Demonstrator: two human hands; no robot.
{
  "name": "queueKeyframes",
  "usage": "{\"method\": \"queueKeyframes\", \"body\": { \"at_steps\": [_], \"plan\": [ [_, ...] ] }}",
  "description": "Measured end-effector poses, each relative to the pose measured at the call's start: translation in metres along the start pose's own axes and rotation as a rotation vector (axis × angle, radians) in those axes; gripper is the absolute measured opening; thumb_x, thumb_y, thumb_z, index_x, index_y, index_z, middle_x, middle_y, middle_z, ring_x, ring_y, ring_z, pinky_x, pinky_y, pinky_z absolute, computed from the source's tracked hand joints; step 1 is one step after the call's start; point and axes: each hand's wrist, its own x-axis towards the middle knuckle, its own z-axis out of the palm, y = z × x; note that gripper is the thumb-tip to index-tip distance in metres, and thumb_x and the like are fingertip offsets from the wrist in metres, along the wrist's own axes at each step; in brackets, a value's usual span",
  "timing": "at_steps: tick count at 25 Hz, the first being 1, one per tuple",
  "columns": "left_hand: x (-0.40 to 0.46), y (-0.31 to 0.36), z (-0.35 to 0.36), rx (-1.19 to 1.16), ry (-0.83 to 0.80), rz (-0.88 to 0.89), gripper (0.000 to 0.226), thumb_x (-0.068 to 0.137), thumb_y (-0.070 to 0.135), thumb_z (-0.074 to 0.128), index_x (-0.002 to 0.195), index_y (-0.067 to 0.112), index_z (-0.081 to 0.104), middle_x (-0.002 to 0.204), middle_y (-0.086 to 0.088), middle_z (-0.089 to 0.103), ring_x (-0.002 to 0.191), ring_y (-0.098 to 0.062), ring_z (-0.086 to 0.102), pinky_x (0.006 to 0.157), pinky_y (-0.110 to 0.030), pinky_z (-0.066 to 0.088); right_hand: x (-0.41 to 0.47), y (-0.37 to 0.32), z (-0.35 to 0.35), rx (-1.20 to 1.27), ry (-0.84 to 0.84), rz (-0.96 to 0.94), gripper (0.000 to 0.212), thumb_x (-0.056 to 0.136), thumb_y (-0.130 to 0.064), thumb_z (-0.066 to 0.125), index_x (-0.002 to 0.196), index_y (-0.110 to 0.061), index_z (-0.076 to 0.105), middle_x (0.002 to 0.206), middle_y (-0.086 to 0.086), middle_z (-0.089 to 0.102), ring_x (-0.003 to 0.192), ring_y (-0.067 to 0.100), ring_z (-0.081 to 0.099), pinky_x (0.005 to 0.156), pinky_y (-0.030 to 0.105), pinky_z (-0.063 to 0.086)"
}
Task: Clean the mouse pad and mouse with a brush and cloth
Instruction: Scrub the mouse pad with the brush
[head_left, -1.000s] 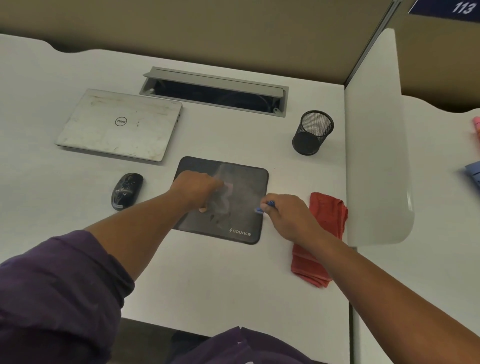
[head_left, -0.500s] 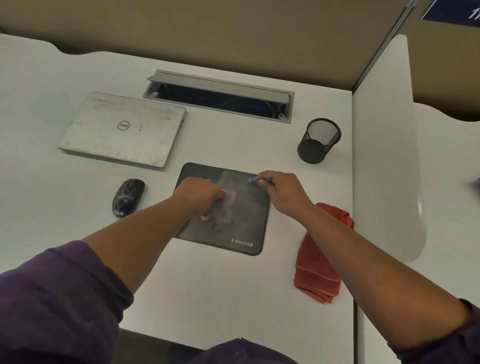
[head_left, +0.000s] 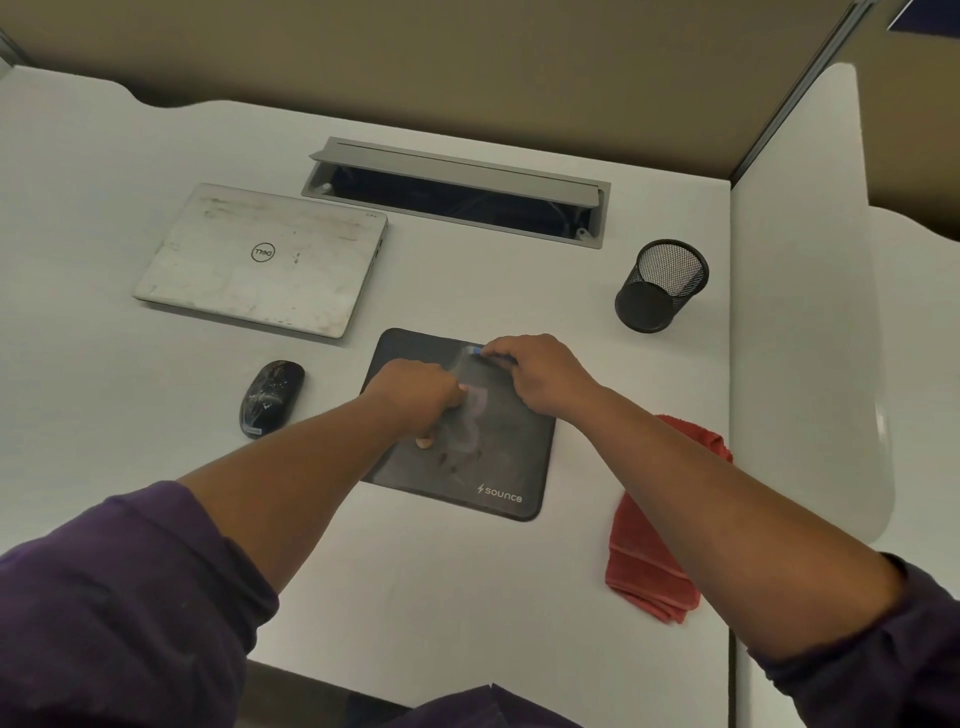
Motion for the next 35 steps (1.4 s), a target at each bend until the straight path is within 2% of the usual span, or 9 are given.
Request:
{"method": "queueKeyframes", "body": {
  "at_steps": [5, 10, 13, 16, 21, 25, 28, 31, 35],
  "plan": [
    [0.002, -0.001, -0.001, 0.012, -0.017, 0.012, 0.049, 0.078, 0.026, 0.080, 0.124, 0.030, 0.064, 0.071, 0.004, 0.040, 0.065, -0.022, 0.047, 0.052, -0.028, 0.029, -0.002, 0.007, -0.018, -0.393, -0.005, 0.117, 0.033, 0.089, -0.012, 0.046, 0.112, -0.023, 0.066, 0.114, 0.005, 0.066, 0.099, 0.029, 0.058, 0.073, 0.031, 0.040],
    [0.003, 0.000, -0.005, -0.016, -0.041, 0.037, 0.053, 0.072, 0.029, 0.083, 0.122, 0.029, 0.064, 0.077, 0.003, 0.047, 0.068, -0.024, 0.051, 0.054, -0.029, 0.030, -0.005, -0.008, -0.006, -0.186, -0.052, 0.007, 0.033, 0.102, -0.020, 0.045, 0.129, -0.029, 0.062, 0.130, 0.002, 0.063, 0.113, 0.028, 0.058, 0.086, 0.031, 0.043],
    [0.003, -0.002, -0.003, -0.023, -0.031, 0.042, 0.056, 0.070, 0.029, 0.085, 0.122, 0.028, 0.064, 0.091, -0.003, 0.063, 0.074, -0.027, 0.059, 0.056, -0.030, 0.033, -0.011, -0.002, -0.008, -0.316, -0.042, 0.115, 0.036, 0.093, -0.014, 0.046, 0.124, -0.024, 0.063, 0.116, 0.006, 0.064, 0.103, 0.032, 0.059, 0.074, 0.031, 0.039],
    [0.004, -0.002, -0.001, -0.039, -0.038, 0.040, 0.055, 0.069, 0.029, 0.085, 0.120, 0.028, 0.065, 0.089, -0.001, 0.063, 0.069, -0.024, 0.051, 0.053, -0.029, 0.030, -0.015, 0.001, -0.018, -0.434, -0.038, 0.177, 0.031, 0.081, -0.010, 0.044, 0.105, -0.017, 0.063, 0.097, 0.006, 0.062, 0.085, 0.029, 0.055, 0.061, 0.031, 0.037],
    [0.003, -0.002, -0.002, -0.046, -0.032, 0.041, 0.051, 0.069, 0.025, 0.084, 0.116, 0.026, 0.065, 0.078, 0.002, 0.051, 0.066, -0.025, 0.049, 0.053, -0.029, 0.031, -0.015, -0.009, -0.012, -0.297, -0.083, 0.113, 0.039, 0.096, -0.015, 0.043, 0.129, -0.026, 0.060, 0.128, 0.003, 0.062, 0.114, 0.029, 0.056, 0.093, 0.039, 0.048],
    [0.001, -0.003, -0.002, -0.073, -0.043, 0.039, 0.054, 0.068, 0.025, 0.085, 0.118, 0.026, 0.065, 0.084, -0.001, 0.059, 0.068, -0.024, 0.049, 0.051, -0.028, 0.026, -0.023, 0.009, -0.028, -0.426, -0.052, 0.223, 0.029, 0.084, -0.011, 0.047, 0.105, -0.014, 0.066, 0.110, 0.008, 0.067, 0.096, 0.029, 0.059, 0.073, 0.032, 0.045],
    [0.001, -0.003, -0.002, -0.052, -0.025, 0.045, 0.050, 0.074, 0.026, 0.083, 0.120, 0.027, 0.065, 0.088, -0.001, 0.061, 0.070, -0.025, 0.052, 0.053, -0.029, 0.030, -0.024, 0.006, -0.037, -0.090, 0.073, 0.146, 0.027, 0.094, -0.013, 0.049, 0.108, -0.018, 0.071, 0.113, 0.001, 0.070, 0.100, 0.021, 0.061, 0.078, 0.028, 0.043],
    [0.001, -0.002, -0.001, -0.041, -0.018, 0.047, 0.050, 0.074, 0.026, 0.083, 0.121, 0.026, 0.064, 0.093, -0.003, 0.064, 0.072, -0.025, 0.053, 0.054, -0.029, 0.030, -0.026, 0.011, -0.035, -0.200, -0.007, 0.141, 0.027, 0.099, -0.014, 0.049, 0.116, -0.021, 0.069, 0.119, 0.002, 0.067, 0.106, 0.023, 0.059, 0.080, 0.029, 0.042],
    [0.001, -0.004, -0.002, -0.064, -0.036, 0.046, 0.050, 0.072, 0.026, 0.084, 0.119, 0.026, 0.066, 0.081, 0.002, 0.057, 0.068, -0.024, 0.049, 0.049, -0.027, 0.026, -0.034, 0.022, -0.048, -0.283, -0.110, 0.171, 0.024, 0.095, -0.014, 0.052, 0.104, -0.024, 0.072, 0.111, 0.002, 0.069, 0.088, 0.019, 0.056, 0.066, 0.027, 0.038]
  ]
}}
